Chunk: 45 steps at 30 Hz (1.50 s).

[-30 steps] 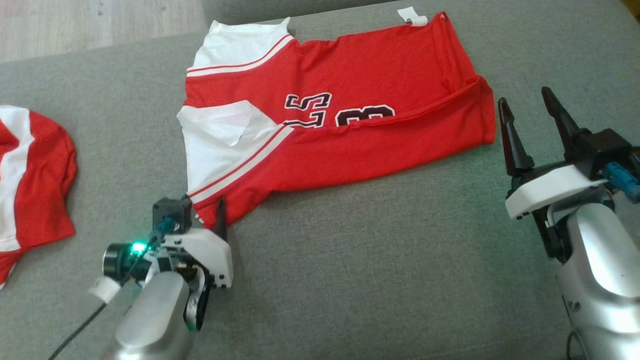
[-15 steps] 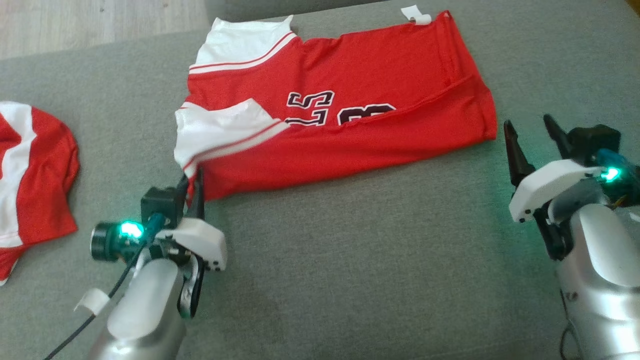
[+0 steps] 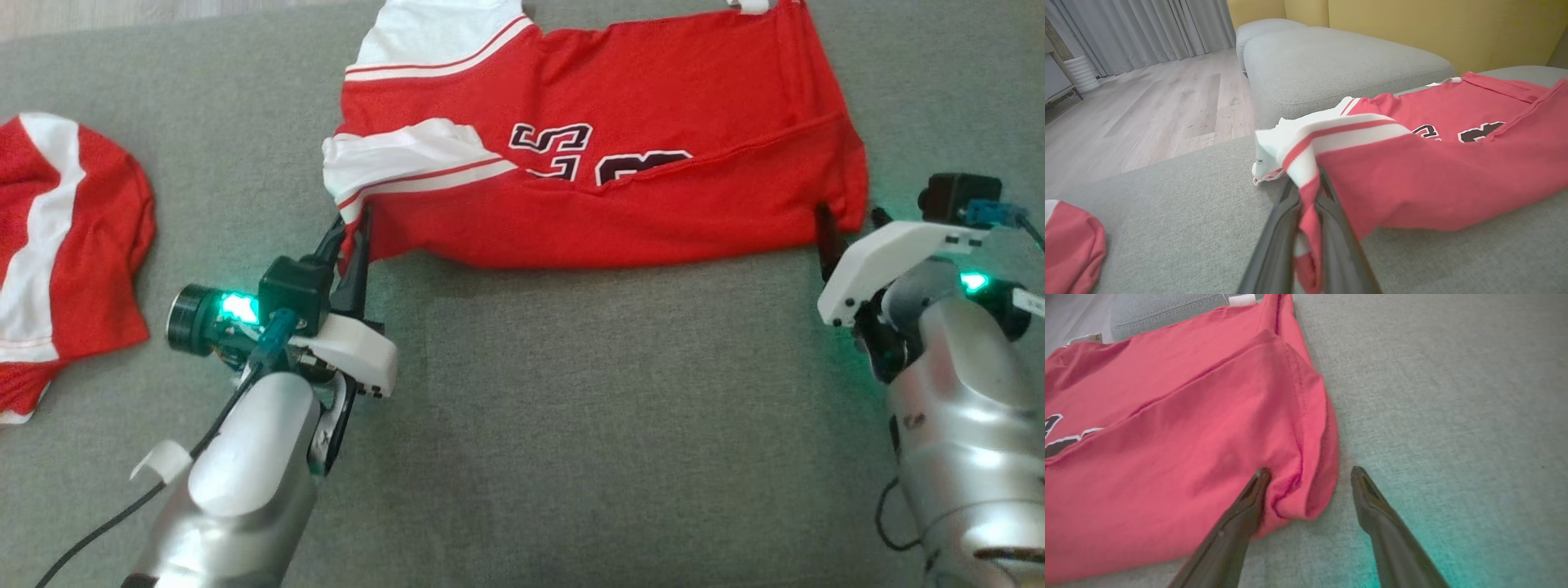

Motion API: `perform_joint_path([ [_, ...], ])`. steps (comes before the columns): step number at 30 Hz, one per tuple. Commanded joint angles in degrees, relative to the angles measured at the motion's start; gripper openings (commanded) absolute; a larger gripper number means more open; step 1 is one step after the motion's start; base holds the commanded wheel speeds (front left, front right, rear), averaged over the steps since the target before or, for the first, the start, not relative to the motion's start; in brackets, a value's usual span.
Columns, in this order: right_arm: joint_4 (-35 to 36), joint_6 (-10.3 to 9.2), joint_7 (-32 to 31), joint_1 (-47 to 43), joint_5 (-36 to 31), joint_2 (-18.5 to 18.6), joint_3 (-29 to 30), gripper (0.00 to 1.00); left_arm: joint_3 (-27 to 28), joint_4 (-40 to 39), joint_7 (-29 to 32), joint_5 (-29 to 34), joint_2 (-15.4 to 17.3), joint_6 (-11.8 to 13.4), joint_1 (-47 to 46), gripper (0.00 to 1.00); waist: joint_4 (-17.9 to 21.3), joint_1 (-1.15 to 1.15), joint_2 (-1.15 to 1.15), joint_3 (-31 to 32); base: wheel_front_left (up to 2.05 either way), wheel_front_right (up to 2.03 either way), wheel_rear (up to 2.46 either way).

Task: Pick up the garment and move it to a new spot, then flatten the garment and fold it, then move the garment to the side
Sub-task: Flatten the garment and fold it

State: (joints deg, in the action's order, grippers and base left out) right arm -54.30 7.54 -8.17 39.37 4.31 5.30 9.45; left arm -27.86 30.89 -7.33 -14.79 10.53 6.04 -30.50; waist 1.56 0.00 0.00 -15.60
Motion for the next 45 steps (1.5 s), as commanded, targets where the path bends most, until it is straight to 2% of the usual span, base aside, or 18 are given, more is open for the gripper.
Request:
perform_joint_path([
  [1, 0.61, -0.05, -0.31, 2.11, -0.98, -0.98, -0.88, 1.00, 1.52, -2.05, -0.48, 0.39, 1.32, 0.02, -2.68, 0.00, -0.40, 0.00, 0.00, -0.38, 0.00, 0.00, 0.00],
  [8, -4.25, -0.05, 0.03, 5.06, -3.68, -1.38, -0.77, 1.00, 0.70, -2.03, -0.57, 0.58, 1.06, 0.19, -3.50, 0.00, -1.28, 0.00, 0.00, -1.36, 0.00, 0.00, 0.00],
  [9, -4.69, -0.05, 0.34, 5.42, -3.90, -1.39, -1.17, 0.87, 0.66, -1.90, -0.58, 0.55, 1.18, 0.17, -3.53, 0.00, -1.32, 0.00, 0.00, -1.45, 0.00, 0.00, 0.00],
  [10, -5.09, -0.05, 0.72, 5.76, -3.96, -1.38, -1.56, 0.38, 0.63, -1.73, -0.57, 0.53, 1.30, 0.18, -3.56, 0.00, -1.34, 0.00, 0.00, -1.50, 0.00, 0.00, 0.00],
  [11, -5.47, -0.05, 1.12, 6.09, -3.87, -1.37, -2.02, 0.00, 0.58, -1.54, -0.54, 0.51, 1.41, 0.17, -3.56, 0.00, -1.34, 0.00, 0.00, -1.49, 0.00, 0.00, 0.00],
  [21, -6.91, -0.05, 7.39, 6.18, -2.31, 2.38, -7.56, 0.00, 0.12, 0.60, -0.73, -0.20, 2.27, -0.02, -2.43, 0.00, -0.32, 0.00, 0.00, 0.81, 0.00, 0.00, 0.00],
  [28, -6.73, -0.05, 8.59, 4.17, 0.08, 5.29, -13.09, 0.00, -0.12, 1.51, -0.86, -1.19, 3.11, -0.21, 0.40, 0.00, 0.84, 0.00, 0.00, 4.67, 0.00, 0.00, 0.00],
  [39, -4.17, -0.05, 4.70, -2.60, 5.44, 8.07, -20.35, 0.00, -1.72, 0.32, 0.56, -2.61, 3.83, -1.03, 6.45, 0.00, 1.09, 0.00, 0.00, 11.06, 0.00, 0.00, 0.00],
  [45, 0.36, -0.05, 0.72, -8.26, 9.74, 10.12, -22.99, 0.00, -3.38, -2.19, 3.40, -3.48, 4.70, -1.67, 11.56, 0.00, 1.41, 0.00, 0.00, 14.42, 0.00, 0.00, 0.00],
])
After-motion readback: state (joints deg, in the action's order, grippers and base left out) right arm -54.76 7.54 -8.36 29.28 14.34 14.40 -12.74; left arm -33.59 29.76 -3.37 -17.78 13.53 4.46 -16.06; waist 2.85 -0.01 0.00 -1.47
